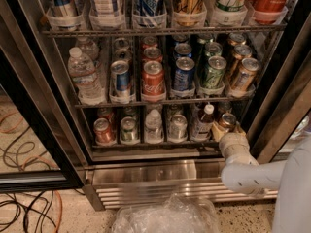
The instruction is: Pick orange can from bottom shelf of fridge
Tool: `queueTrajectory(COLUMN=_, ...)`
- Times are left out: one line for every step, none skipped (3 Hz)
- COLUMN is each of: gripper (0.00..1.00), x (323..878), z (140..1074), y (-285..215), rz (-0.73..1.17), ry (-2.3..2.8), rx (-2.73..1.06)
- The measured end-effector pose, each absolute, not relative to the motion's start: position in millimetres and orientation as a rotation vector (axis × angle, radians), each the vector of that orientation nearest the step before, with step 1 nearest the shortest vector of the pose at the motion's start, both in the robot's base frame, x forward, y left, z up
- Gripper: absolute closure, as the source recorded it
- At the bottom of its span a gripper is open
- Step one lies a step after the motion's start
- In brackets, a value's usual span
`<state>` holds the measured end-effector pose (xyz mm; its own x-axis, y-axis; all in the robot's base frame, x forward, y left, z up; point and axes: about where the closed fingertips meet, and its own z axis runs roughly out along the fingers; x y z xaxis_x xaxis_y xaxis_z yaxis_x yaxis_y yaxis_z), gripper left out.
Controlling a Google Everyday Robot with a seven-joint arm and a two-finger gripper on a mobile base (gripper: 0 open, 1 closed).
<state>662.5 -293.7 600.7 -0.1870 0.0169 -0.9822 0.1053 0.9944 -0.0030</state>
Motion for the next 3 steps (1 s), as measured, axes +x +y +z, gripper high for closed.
queueTrajectory(gripper=0.47, x=663, z=601, y=-294, rz=-0.079, ry=1.758, rx=0.091)
queueTrajectory(gripper=0.69, x=663, z=601, y=-294, rz=-0.079, ry=1.758, rx=0.091)
queueTrajectory(gripper=0.93, x=653, z=616, y=-301, rz=-0.087, ry=1.743, rx=0.108)
